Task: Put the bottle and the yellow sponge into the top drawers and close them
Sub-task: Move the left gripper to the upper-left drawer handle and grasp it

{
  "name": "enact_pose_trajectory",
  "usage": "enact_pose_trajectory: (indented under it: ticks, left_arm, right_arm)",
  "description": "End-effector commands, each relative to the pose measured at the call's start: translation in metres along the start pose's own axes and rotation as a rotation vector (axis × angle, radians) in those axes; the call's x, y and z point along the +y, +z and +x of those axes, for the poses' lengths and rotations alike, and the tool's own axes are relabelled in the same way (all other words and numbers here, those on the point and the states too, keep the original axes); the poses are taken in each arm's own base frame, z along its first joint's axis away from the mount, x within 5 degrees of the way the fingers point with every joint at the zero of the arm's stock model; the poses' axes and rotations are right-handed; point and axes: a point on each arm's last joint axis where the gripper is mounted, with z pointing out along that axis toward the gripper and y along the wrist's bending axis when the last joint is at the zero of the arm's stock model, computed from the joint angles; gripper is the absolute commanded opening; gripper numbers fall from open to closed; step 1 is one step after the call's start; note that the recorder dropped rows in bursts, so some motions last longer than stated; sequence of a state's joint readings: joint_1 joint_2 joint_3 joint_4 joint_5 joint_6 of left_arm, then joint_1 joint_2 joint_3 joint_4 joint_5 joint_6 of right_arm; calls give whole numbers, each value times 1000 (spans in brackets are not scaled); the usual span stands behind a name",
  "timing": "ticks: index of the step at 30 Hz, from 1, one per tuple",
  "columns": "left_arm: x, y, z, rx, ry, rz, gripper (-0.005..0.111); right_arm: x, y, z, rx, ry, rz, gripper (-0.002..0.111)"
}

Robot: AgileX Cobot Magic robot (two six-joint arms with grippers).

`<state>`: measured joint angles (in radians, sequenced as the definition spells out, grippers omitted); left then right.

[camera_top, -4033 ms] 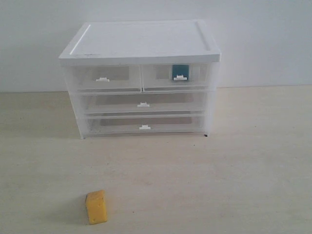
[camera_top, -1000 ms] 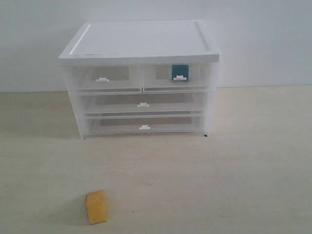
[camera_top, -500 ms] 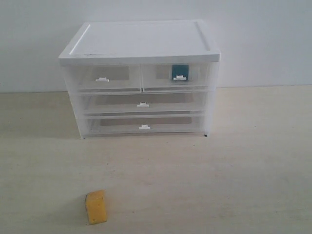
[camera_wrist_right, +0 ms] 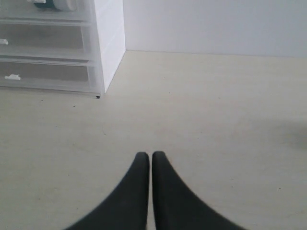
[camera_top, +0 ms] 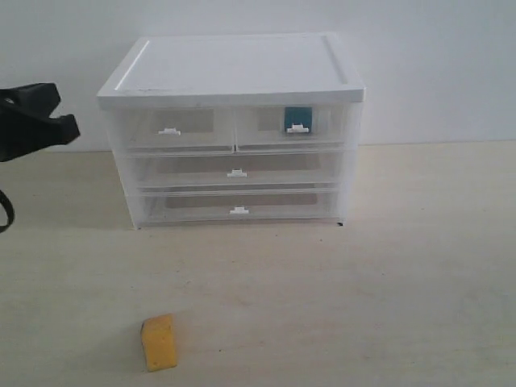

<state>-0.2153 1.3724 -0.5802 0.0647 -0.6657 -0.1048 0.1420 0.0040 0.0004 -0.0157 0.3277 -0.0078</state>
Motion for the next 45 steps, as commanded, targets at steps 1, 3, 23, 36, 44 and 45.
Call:
enact_pose_trajectory:
  ticks: [1, 3, 23, 36, 44, 45]
  left_arm:
    - [-18, 10, 18, -21, 68, -37, 4]
    - [-26, 14, 28, -9, 63, -33, 4]
    - [-61, 66, 99, 168, 30, 126, 26]
    - [-59, 90, 97, -53, 33, 59, 60]
    - [-58, 103, 112, -109, 24, 35, 60]
    - [-59, 104, 112, -113, 24, 35, 60]
  right_arm:
    - [0, 0, -1, -11, 3, 3, 0]
    - [0, 0, -1, -11, 3, 3, 0]
    - [0, 0, -1, -11, 3, 3, 0]
    - [0, 0, -1, -11, 3, 3, 0]
    - [0, 0, -1, -11, 3, 3, 0]
    - [0, 0, -1, -11, 3, 3, 0]
